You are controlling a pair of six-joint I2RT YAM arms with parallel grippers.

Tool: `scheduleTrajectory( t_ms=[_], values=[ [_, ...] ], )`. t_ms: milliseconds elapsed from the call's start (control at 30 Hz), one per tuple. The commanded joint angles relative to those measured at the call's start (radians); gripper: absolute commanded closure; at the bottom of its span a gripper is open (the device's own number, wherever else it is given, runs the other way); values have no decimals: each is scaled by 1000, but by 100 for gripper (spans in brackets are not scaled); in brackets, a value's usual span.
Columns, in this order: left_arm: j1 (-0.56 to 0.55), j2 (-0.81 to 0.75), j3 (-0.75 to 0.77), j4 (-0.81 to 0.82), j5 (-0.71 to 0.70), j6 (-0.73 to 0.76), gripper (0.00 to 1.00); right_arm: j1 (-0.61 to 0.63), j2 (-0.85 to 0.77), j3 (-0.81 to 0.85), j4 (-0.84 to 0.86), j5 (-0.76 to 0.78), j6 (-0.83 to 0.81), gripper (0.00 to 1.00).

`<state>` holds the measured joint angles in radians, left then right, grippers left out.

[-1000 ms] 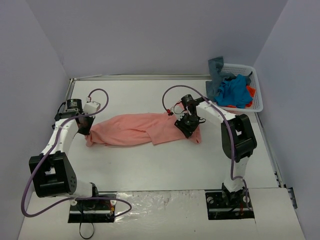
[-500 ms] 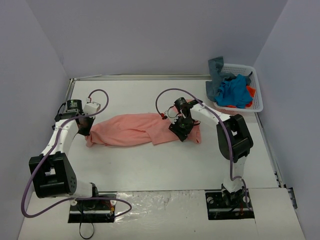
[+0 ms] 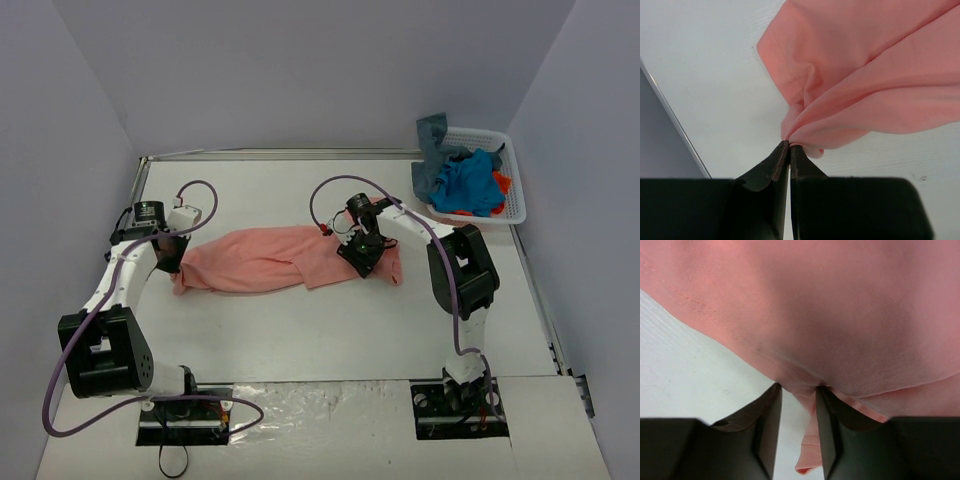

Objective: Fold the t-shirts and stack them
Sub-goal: Flatten out the tshirt

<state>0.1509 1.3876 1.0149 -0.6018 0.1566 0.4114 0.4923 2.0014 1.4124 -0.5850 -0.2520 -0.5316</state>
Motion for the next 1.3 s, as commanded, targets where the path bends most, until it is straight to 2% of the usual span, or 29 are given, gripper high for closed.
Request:
scheduleTrajectory(
  t_ms=[0,167,300,600,767,933,1133,1267],
  values=[
    [-5,-41,-2,5,-5,-3,97,0,-32,19,-36,-26,-4,73],
    [-5,-33,2,7,6,-11,98,-1,-44,-1,-35,-16,-7,92],
    [-5,-30,-1,8,12,-14,98,-1,-39,-9,-33,-9,-7,100],
    [-5,-44,2,4,0,-8,98,-12,-87,10,-30,28,10,100],
    [-5,-50,45,2,-19,-20,98,-95,-174,110,-33,76,18,100],
    [-5,-29,105,7,-29,-55,98,-187,-187,235,-33,80,22,100],
    [-13,28,330,-30,-23,-138,98,-210,-130,479,-61,132,35,100],
    [-20,2,461,-72,9,-163,98,-212,-182,540,-84,82,62,100]
  ],
)
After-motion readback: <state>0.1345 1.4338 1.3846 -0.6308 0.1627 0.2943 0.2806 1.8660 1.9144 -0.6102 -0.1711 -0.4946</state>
